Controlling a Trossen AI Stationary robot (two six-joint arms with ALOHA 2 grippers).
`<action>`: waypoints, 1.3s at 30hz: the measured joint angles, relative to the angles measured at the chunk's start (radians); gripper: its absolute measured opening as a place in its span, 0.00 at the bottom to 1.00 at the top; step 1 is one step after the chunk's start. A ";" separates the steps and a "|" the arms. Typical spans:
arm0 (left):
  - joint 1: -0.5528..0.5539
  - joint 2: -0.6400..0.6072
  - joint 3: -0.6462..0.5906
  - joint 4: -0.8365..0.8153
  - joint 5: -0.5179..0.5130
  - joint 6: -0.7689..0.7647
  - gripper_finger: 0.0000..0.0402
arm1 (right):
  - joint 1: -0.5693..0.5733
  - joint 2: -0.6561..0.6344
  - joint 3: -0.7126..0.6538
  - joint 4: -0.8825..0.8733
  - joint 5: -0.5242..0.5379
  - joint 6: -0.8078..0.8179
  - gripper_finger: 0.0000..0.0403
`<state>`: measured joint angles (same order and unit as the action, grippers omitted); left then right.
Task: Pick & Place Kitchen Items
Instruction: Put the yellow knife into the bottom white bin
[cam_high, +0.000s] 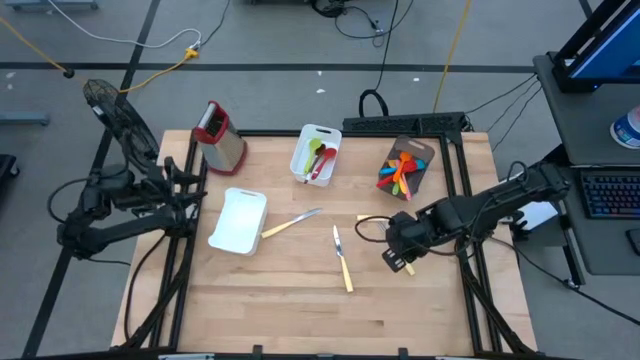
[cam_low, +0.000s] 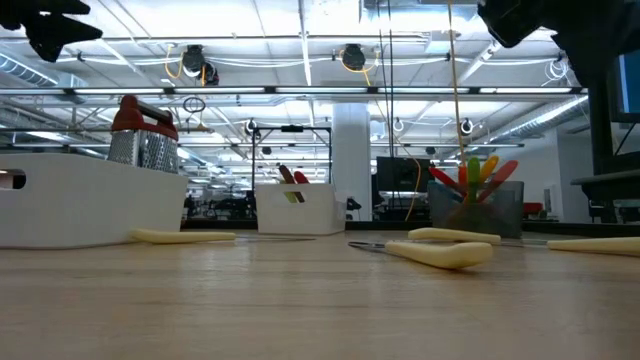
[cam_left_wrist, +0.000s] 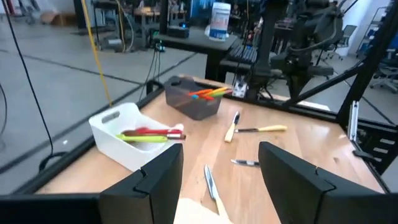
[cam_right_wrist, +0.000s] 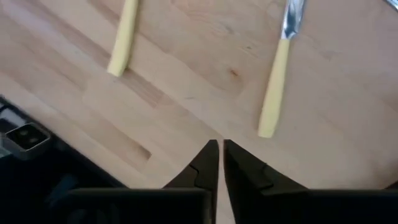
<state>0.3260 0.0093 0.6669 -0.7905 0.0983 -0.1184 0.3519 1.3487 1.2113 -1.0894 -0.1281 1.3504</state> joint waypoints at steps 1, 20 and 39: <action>0.000 0.001 -0.006 0.008 0.005 -0.002 0.54 | 0.000 0.000 -0.008 0.000 0.000 0.008 0.06; 0.000 0.001 -0.006 0.032 0.058 0.011 0.54 | 0.003 0.001 -0.248 0.145 -0.004 0.199 0.47; 0.000 0.001 -0.006 0.033 0.023 0.005 0.54 | 0.003 0.001 -0.522 0.451 -0.003 0.263 0.42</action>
<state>0.3260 0.0101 0.6609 -0.7579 0.1213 -0.1134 0.3546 1.3499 0.6893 -0.6385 -0.1314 1.6131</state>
